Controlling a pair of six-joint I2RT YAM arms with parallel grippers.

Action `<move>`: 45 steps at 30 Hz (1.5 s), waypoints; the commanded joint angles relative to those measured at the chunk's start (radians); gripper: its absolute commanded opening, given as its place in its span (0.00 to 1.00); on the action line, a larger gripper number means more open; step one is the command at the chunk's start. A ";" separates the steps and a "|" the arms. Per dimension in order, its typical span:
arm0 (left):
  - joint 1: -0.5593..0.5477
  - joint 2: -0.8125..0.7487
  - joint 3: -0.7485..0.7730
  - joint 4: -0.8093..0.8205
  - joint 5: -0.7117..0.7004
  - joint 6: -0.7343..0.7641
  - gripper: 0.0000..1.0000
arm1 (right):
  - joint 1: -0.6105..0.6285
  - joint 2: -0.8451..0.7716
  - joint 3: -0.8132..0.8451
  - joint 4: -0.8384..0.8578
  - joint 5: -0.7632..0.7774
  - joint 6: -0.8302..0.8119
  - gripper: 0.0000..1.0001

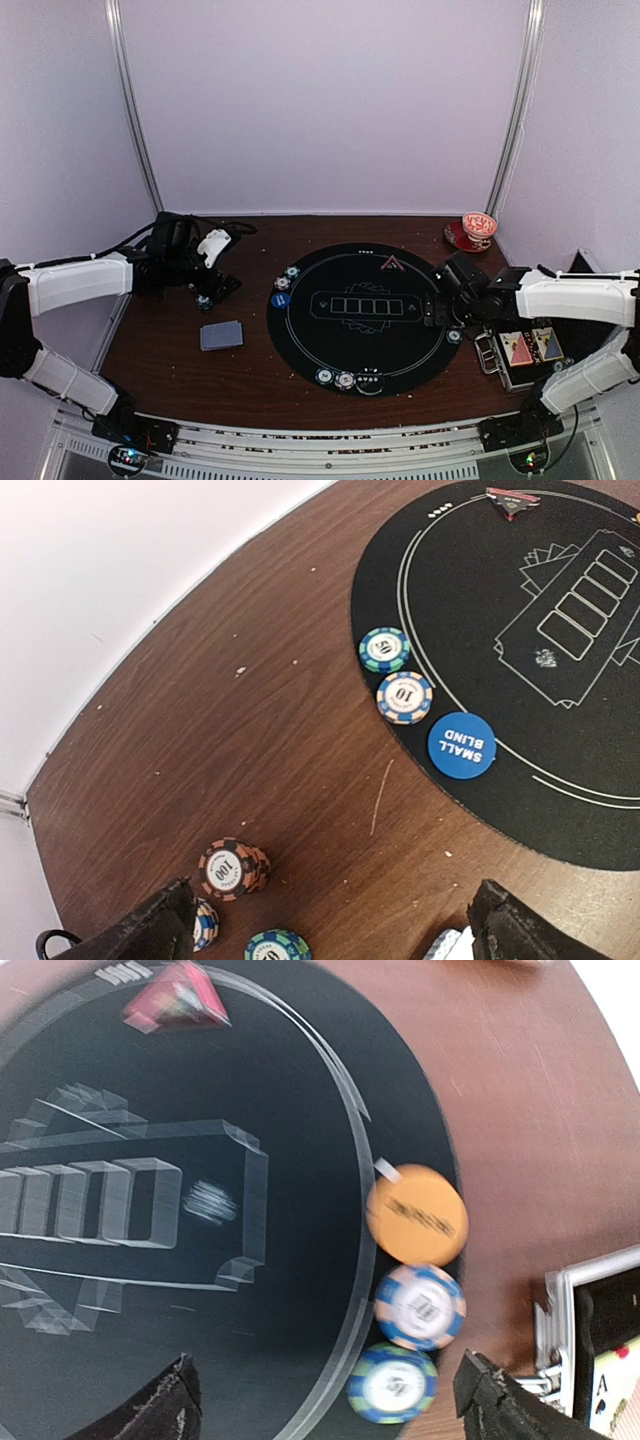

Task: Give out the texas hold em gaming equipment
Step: Pick up the pile of poker chips from the pile of poker chips.

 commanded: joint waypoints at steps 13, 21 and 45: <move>0.169 0.164 0.133 -0.011 0.068 -0.017 0.98 | 0.081 -0.052 0.112 0.154 0.076 -0.244 0.93; 0.231 0.333 0.262 -0.091 0.174 -0.008 0.97 | 0.088 -0.110 0.010 0.277 0.107 -0.249 0.93; 0.250 0.441 0.250 -0.073 0.122 0.003 0.80 | 0.118 -0.130 -0.044 0.320 0.149 -0.237 0.93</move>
